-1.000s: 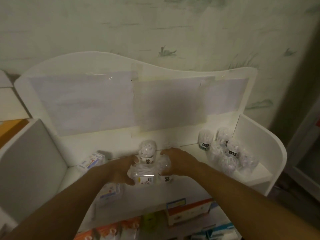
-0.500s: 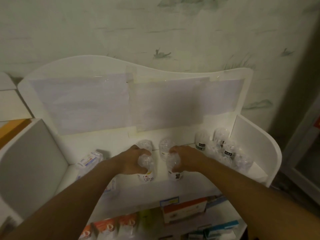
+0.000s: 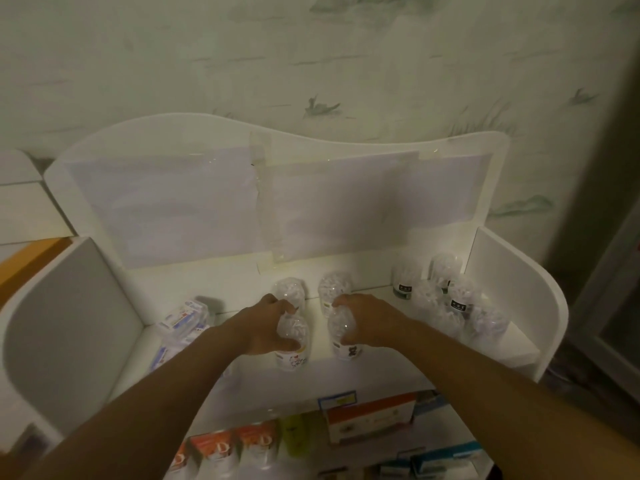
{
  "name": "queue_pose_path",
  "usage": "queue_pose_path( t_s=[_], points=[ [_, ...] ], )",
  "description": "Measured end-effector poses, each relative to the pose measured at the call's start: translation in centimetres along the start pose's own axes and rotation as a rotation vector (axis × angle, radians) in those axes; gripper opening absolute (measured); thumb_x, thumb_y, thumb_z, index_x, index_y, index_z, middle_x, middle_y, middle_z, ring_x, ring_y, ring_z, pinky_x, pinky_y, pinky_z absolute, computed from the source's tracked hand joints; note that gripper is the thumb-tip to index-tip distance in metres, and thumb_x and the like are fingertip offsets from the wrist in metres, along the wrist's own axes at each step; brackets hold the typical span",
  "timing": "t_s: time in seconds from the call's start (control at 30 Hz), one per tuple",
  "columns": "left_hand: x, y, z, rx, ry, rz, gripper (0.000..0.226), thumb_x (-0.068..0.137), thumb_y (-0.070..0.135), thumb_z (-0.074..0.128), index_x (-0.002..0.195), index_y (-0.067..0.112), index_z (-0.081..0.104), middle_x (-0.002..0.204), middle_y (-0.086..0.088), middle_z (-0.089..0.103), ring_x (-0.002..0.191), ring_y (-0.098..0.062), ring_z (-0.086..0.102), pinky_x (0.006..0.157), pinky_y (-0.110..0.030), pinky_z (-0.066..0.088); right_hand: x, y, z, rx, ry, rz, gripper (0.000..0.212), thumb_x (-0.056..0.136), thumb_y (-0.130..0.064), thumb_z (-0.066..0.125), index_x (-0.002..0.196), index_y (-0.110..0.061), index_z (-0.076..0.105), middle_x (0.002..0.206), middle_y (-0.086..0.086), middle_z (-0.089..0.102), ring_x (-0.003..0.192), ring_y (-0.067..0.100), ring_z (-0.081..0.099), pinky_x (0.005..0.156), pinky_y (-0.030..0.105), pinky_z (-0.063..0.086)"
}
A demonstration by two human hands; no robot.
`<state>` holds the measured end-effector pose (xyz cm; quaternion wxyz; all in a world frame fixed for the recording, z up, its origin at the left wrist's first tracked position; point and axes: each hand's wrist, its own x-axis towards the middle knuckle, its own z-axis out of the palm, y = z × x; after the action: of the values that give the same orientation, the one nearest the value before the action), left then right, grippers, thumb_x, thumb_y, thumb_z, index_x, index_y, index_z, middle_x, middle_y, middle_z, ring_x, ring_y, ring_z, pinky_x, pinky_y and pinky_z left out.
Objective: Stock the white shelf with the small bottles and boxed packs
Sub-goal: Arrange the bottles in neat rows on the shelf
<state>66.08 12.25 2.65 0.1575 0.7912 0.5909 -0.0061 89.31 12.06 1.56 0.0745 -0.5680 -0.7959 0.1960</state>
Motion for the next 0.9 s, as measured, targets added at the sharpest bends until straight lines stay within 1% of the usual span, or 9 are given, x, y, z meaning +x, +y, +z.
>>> queue_pose_path(
  t_s=[0.17,0.33,0.43,0.67,0.8,0.9],
  points=[
    [-0.1,0.1,0.3,-0.029,0.017,0.006,0.077,0.078,0.053,0.070,0.142,0.026,0.036,0.144,0.001,0.040,0.124,-0.022,0.049,0.102,-0.035,0.043,0.3,-0.3,0.0,0.004,-0.014,-0.027,0.073,0.079,-0.030,0.075,0.143,-0.023,0.040,0.146,0.004,0.045,0.130,0.024,0.044,0.102,0.034,0.039],
    [-0.1,-0.1,0.1,0.001,0.011,-0.005,0.076,0.076,0.054,0.071,0.139,0.028,0.039,0.142,0.002,0.044,0.121,-0.023,0.051,0.102,-0.040,0.044,0.4,-0.2,-0.1,0.000,-0.031,-0.025,0.074,0.078,-0.032,0.075,0.143,-0.025,0.039,0.146,0.003,0.044,0.131,0.023,0.043,0.103,0.036,0.039],
    [0.0,-0.1,0.1,0.010,0.015,-0.013,0.076,0.075,0.056,0.071,0.138,0.028,0.039,0.141,0.003,0.046,0.120,-0.022,0.052,0.101,-0.041,0.045,0.5,0.0,0.0,-0.010,-0.029,-0.028,0.074,0.078,-0.034,0.075,0.142,-0.026,0.040,0.146,0.002,0.044,0.130,0.022,0.044,0.103,0.036,0.040],
    [-0.1,0.2,0.3,0.007,0.009,-0.010,0.077,0.077,0.055,0.070,0.140,0.028,0.036,0.143,0.003,0.044,0.121,-0.023,0.052,0.100,-0.037,0.044,0.5,0.2,-0.1,-0.023,-0.044,-0.031,0.078,0.076,-0.039,0.076,0.144,-0.029,0.037,0.147,0.000,0.043,0.130,0.022,0.044,0.103,0.037,0.041],
    [-0.6,0.5,0.4,-0.021,0.005,0.008,0.081,0.078,0.056,0.068,0.144,0.029,0.030,0.147,0.003,0.040,0.125,-0.022,0.049,0.101,-0.035,0.043,0.1,0.2,-0.7,-0.045,-0.040,-0.053,0.081,0.078,-0.041,0.075,0.147,-0.028,0.034,0.152,0.000,0.039,0.136,0.024,0.040,0.107,0.039,0.038],
    [-1.2,0.4,0.2,-0.007,-0.011,-0.005,0.088,0.077,0.060,0.066,0.148,0.030,0.024,0.151,0.002,0.036,0.129,-0.022,0.047,0.104,-0.038,0.042,-0.3,0.2,-1.5,-0.035,-0.041,-0.057,0.081,0.082,-0.045,0.071,0.150,-0.027,0.030,0.155,-0.001,0.035,0.139,0.022,0.037,0.112,0.040,0.035]
  ],
)
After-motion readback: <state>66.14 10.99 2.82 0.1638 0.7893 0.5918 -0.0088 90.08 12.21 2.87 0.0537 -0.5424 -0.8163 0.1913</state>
